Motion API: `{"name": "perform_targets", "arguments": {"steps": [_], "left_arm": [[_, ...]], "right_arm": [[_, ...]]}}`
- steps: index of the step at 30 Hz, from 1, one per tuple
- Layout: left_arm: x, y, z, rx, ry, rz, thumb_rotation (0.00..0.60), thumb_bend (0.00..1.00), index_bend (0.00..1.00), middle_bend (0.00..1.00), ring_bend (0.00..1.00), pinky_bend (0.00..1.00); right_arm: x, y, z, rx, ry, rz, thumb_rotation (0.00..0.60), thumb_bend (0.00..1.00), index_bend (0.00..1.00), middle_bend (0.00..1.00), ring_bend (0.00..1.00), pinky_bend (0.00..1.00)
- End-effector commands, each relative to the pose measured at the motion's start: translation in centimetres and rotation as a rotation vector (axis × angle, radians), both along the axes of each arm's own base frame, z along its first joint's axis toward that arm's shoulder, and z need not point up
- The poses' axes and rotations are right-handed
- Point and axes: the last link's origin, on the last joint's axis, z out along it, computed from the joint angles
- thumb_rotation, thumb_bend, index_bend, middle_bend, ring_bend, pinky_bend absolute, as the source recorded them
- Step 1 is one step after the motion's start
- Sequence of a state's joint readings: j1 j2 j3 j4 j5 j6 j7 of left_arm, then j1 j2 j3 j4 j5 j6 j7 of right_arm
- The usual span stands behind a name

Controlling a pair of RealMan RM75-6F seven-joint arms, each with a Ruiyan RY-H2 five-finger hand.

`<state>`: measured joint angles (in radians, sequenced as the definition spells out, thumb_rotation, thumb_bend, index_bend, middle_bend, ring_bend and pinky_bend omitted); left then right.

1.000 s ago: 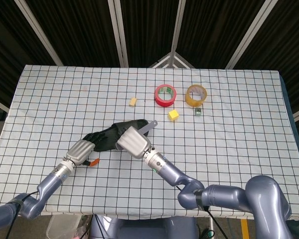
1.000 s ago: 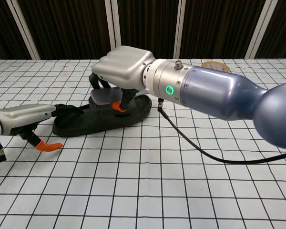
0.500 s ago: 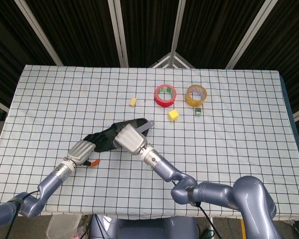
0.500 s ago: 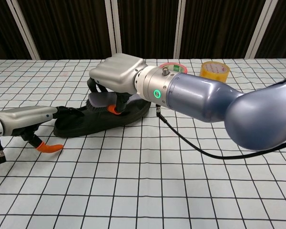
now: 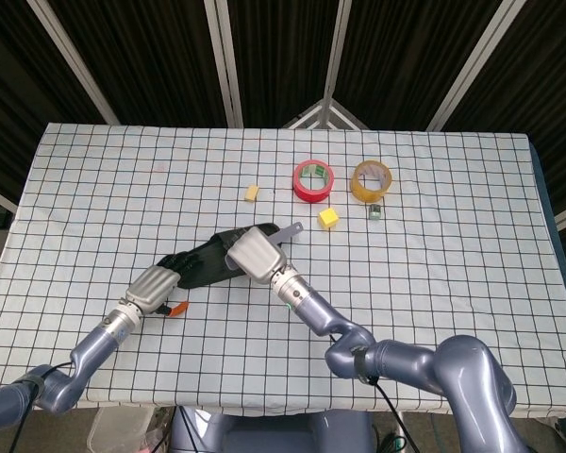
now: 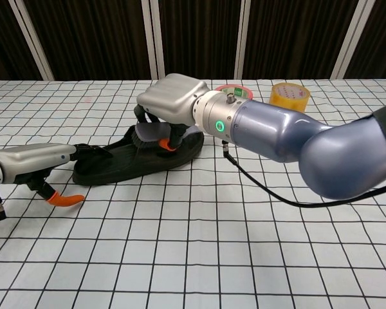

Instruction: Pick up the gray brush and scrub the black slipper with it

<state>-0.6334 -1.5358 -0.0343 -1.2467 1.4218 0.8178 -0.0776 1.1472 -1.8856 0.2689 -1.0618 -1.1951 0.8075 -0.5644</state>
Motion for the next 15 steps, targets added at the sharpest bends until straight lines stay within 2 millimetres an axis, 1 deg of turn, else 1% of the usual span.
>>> {"name": "perform_targets", "arguments": {"steps": [1,6,15], "left_arm": [[0.0,0.0,0.0,0.002,0.000,0.000,0.539,0.52,0.00,0.01,0.00,0.07],[0.1,0.0,0.1,0.006,-0.001,-0.005,0.537,0.52,0.00,0.01,0.00,0.07],[0.3,-0.1,0.1,0.009,-0.005,-0.008,0.538,0.52,0.00,0.01,0.00,0.07]], "right_arm": [[-0.5,-0.3,0.0,-0.011,0.015,-0.007,0.600,0.65,0.81,0.64,0.58,0.66],[-0.4,-0.1,-0.1,-0.003,0.017,-0.007,0.600,0.65,0.81,0.64,0.58,0.66],[1.5,2.3,-0.8,0.038,0.001,0.066,0.600,0.65,0.81,0.64,0.58,0.66]]}}
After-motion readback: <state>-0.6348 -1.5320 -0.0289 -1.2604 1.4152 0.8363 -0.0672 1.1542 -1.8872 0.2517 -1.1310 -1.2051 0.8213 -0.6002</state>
